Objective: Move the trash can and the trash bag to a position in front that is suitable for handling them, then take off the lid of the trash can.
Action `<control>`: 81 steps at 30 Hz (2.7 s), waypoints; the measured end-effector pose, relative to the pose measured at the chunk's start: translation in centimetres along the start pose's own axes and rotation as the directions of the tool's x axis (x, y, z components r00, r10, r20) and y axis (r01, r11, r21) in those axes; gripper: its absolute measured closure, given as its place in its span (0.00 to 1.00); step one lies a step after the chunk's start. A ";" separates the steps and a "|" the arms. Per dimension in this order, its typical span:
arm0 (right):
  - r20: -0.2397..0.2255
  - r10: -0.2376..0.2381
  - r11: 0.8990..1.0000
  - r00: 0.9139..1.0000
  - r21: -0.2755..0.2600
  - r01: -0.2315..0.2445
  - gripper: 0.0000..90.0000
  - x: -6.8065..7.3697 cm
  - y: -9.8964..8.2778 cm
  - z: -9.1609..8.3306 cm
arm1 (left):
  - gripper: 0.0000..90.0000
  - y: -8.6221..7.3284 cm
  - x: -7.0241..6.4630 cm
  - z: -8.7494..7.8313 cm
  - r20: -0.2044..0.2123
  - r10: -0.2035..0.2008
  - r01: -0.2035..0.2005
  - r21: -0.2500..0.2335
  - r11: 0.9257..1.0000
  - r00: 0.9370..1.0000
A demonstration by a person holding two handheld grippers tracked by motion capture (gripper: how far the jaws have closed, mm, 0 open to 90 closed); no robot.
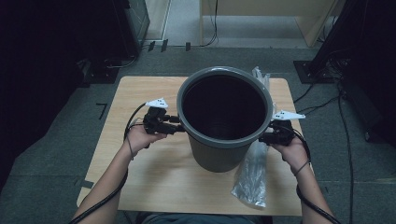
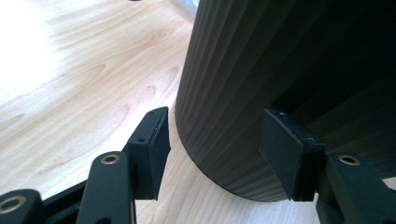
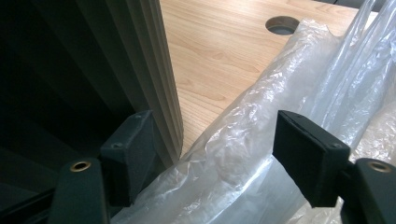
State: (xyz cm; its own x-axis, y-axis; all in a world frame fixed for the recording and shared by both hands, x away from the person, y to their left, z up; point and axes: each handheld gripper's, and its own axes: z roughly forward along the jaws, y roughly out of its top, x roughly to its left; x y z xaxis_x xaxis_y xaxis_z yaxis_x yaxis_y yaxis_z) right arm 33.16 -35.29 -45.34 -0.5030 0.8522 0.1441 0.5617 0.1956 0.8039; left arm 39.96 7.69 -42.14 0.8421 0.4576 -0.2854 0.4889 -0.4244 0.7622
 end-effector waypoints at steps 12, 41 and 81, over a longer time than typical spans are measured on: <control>0.031 -0.003 1.000 1.000 0.013 0.003 0.28 -0.7 -0.6 0.6 | 0.41 1.2 0.8 -1.3 0.019 -0.047 0.048 -0.023 0.999 0.999; 0.066 -0.013 0.998 0.998 0.062 0.009 0.24 -2.3 -3.3 3.9 | 0.39 6.9 1.3 -3.5 0.018 0.029 -0.030 0.011 0.999 0.999; 0.121 -0.059 0.992 0.991 0.114 0.045 0.19 -1.7 -4.4 5.5 | 0.40 14.0 2.3 -4.8 0.021 0.047 -0.047 0.000 0.999 0.999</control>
State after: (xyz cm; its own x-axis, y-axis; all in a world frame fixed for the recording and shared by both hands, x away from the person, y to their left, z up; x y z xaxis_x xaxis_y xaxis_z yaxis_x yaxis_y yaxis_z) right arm 35.16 -34.89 -52.33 -0.4519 0.8917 0.0258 0.6096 0.2876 0.7387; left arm 47.60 6.55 -29.33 0.8688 0.4208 -0.2609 0.4485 -0.4457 0.7748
